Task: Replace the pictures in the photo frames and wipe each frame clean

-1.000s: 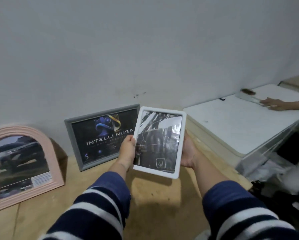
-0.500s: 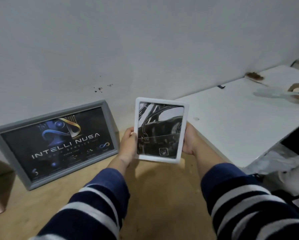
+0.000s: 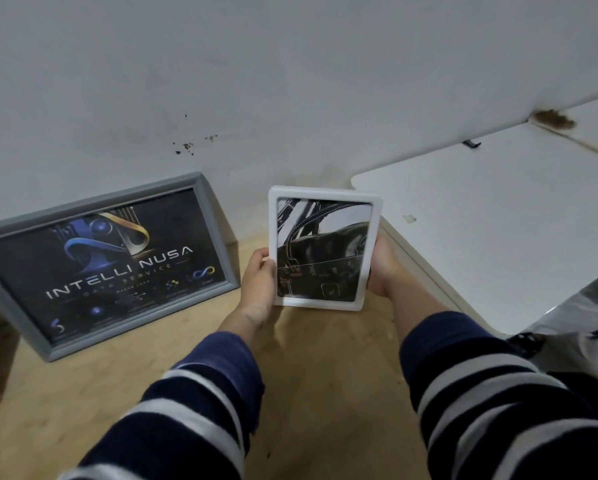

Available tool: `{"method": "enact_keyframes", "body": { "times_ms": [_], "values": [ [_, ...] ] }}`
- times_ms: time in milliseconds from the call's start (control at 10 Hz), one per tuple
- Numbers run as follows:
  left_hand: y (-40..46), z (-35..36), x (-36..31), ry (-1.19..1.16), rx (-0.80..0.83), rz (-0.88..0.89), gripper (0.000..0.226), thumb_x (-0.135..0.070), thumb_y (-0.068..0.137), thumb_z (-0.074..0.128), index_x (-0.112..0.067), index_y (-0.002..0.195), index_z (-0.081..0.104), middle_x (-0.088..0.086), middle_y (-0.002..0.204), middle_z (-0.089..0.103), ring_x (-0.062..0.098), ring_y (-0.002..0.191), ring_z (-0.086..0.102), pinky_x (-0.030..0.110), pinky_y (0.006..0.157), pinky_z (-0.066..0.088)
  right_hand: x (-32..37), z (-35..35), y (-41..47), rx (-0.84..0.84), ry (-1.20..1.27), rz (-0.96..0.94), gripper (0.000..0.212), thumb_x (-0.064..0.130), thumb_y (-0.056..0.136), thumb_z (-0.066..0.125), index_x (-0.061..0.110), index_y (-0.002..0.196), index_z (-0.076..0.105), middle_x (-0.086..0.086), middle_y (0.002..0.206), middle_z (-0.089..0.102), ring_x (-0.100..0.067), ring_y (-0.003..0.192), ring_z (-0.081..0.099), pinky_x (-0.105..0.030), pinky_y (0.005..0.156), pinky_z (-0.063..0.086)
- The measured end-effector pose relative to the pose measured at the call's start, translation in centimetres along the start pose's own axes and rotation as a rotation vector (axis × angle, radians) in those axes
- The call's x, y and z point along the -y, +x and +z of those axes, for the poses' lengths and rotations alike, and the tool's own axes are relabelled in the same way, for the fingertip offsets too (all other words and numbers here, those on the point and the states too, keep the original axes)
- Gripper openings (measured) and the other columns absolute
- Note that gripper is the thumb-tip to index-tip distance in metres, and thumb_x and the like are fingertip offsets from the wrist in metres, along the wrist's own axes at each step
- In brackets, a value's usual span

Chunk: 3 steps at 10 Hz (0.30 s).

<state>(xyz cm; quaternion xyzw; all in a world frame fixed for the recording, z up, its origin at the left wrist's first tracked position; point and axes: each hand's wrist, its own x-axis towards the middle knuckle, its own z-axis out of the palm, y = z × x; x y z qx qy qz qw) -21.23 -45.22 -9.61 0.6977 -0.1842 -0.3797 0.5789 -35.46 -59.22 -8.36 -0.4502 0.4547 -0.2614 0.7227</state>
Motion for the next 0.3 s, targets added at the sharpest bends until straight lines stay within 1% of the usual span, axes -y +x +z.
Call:
{"method": "enact_keyframes", "body": {
  "times_ms": [100, 200, 300],
  "values": [
    [0.0, -0.3, 0.3, -0.019, 0.008, -0.001, 0.028, -0.013, 0.101, 0.033, -0.019, 0.113, 0.057, 0.012, 0.115, 0.063, 0.027, 0.107, 0.06, 0.043, 0.098, 0.047, 0.0, 0.1, -0.1, 0.03, 0.105, 0.033, 0.03, 0.021, 0.1, 0.039, 0.012, 0.082, 0.061, -0.004, 0.069, 0.064, -0.015, 0.059, 0.063, -0.026, 0.059, 0.052],
    [-0.2, -0.9, 0.0, -0.014, 0.012, -0.03, 0.027, -0.018, 0.102, 0.037, -0.023, 0.118, 0.057, 0.007, 0.122, 0.062, 0.022, 0.112, 0.059, 0.041, 0.101, 0.045, 0.1, -0.3, -0.7, -0.034, 0.082, 0.026, 0.042, 0.036, 0.102, 0.033, 0.014, 0.084, 0.063, -0.002, 0.065, 0.068, -0.013, 0.054, 0.067, -0.023, 0.05, 0.052],
    [-1.7, -2.1, 0.6, 0.055, -0.04, 0.063, 0.021, -0.026, 0.102, 0.044, -0.026, 0.122, 0.051, -0.001, 0.127, 0.056, 0.013, 0.114, 0.054, 0.031, 0.102, 0.041, -1.9, -1.3, -1.7, -0.101, 0.032, 0.065, 0.062, 0.053, 0.101, 0.014, 0.014, 0.107, 0.063, 0.006, 0.065, 0.068, -0.007, 0.055, 0.063, -0.024, 0.061, 0.049]
  ]
}}
